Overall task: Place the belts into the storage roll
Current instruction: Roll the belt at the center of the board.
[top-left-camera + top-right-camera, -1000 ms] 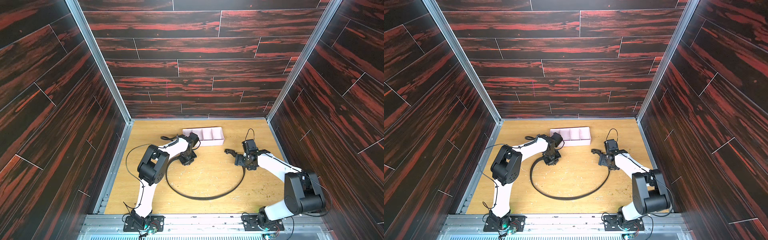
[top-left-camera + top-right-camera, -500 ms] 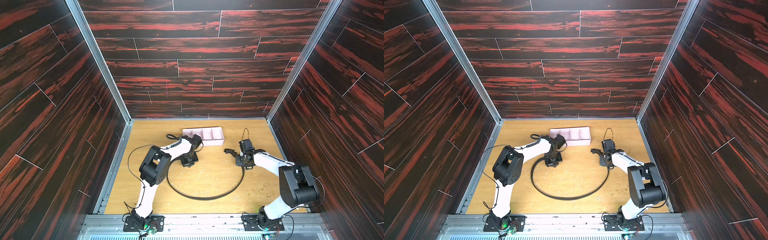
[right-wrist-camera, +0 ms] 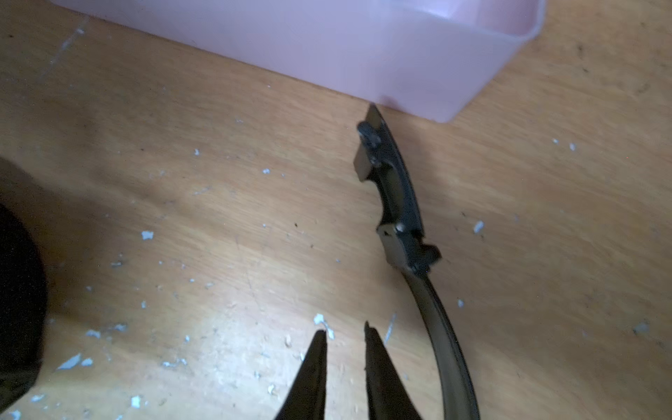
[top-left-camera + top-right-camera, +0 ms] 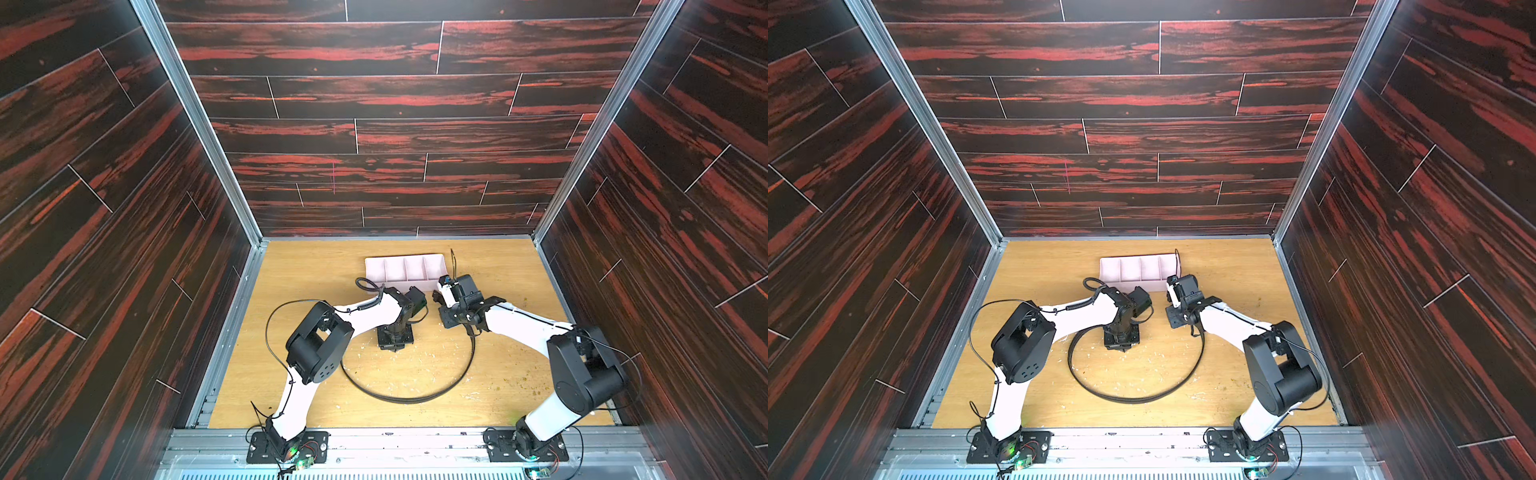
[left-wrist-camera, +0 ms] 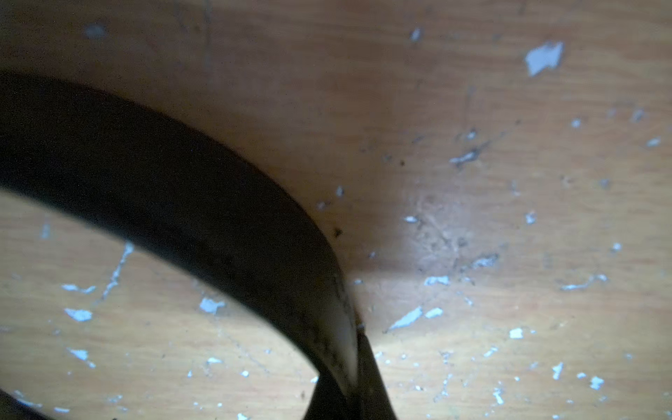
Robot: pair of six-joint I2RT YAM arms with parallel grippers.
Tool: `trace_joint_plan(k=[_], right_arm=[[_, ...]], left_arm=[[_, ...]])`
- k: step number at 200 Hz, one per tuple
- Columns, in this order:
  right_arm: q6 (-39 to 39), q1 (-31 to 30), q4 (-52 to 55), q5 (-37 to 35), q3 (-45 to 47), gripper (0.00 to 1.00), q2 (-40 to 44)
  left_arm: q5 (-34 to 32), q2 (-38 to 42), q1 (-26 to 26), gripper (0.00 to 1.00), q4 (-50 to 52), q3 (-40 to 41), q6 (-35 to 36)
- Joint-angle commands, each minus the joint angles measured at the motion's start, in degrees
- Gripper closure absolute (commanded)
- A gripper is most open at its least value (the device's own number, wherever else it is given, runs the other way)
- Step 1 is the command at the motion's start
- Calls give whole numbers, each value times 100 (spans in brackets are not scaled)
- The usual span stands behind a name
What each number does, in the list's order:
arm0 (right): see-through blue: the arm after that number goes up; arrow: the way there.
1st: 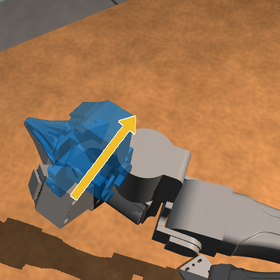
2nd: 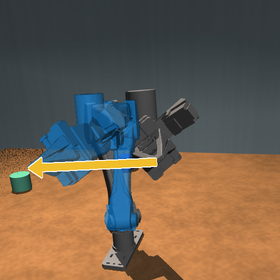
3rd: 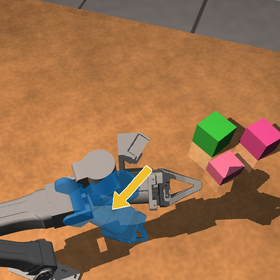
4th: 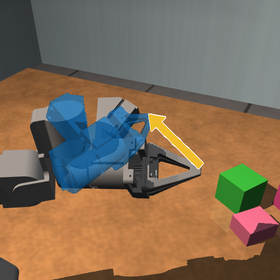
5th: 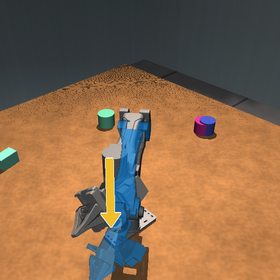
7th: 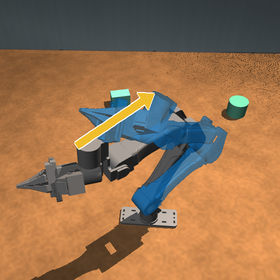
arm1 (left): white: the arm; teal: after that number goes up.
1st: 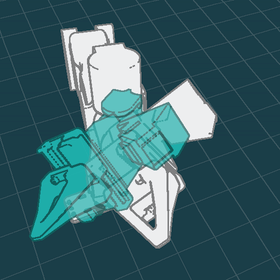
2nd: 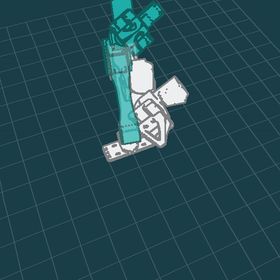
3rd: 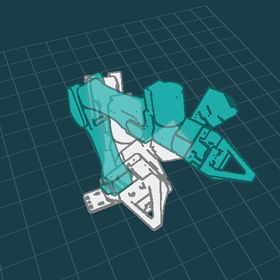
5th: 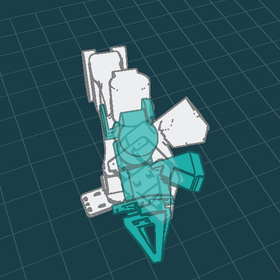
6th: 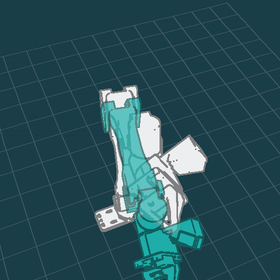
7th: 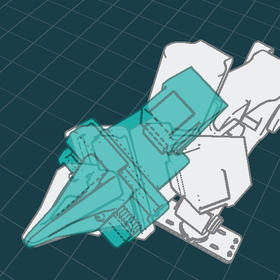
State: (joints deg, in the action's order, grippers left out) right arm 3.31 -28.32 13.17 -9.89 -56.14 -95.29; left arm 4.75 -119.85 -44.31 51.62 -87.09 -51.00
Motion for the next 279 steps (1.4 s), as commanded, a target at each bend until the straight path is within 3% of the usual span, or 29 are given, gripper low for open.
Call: trace_joint_plan(k=[1, 27, 43, 103, 147, 188, 279], right_arm=[[-91, -3, 27, -108, -96, 75, 17], [-41, 53, -124, -11, -51, 51, 380], [-128, 135, -8, 86, -304, 43, 242], [-467, 535, 52, 499, -747, 38, -475], [-603, 612, 72, 725, -845, 47, -857], [-586, 584, -70, 967, -879, 67, -1065], [-397, -394, 185, 1708, -1579, 76, -1256]], left_arm=[[69, 198, 12, 100, 137, -33, 36], [30, 180, 2, 100, 172, -126, 131], [170, 92, 2, 100, 196, -161, 155], [166, 230, -8, 100, 322, -64, 425], [313, 234, -24, 100, 311, 70, 859], [333, 229, -33, 98, 202, 153, 1034], [525, 357, -44, 97, -117, 189, 855]])
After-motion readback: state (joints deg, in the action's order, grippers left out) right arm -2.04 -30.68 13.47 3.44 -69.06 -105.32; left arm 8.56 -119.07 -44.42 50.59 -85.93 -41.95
